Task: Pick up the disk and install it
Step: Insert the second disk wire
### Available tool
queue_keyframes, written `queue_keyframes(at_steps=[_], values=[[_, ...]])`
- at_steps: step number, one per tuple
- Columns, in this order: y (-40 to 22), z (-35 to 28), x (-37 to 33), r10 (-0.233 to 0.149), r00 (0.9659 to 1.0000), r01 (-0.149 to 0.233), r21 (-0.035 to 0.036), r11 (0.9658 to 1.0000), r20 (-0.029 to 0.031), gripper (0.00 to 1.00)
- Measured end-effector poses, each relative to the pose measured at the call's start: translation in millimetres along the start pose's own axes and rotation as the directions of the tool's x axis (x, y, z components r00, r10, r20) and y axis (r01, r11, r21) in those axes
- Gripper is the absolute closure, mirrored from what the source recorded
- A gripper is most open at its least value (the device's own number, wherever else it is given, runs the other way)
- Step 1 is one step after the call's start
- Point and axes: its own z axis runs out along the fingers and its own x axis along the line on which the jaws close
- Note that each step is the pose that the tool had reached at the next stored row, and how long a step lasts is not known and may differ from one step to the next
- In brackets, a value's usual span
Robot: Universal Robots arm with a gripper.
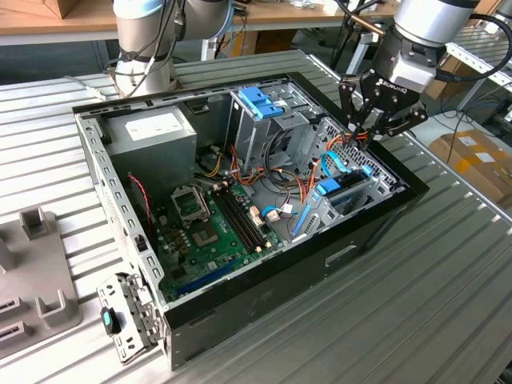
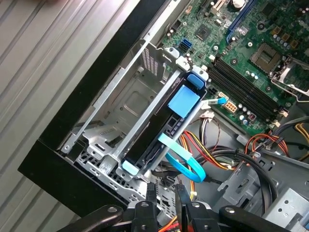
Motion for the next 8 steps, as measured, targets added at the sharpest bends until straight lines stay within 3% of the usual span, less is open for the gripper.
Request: queue_keyframes(at_steps=[8], values=[[-4.5, 0.0, 0.8, -0.011, 0.9999, 0.011, 0.0001, 0.9999, 0.0001, 0.7]])
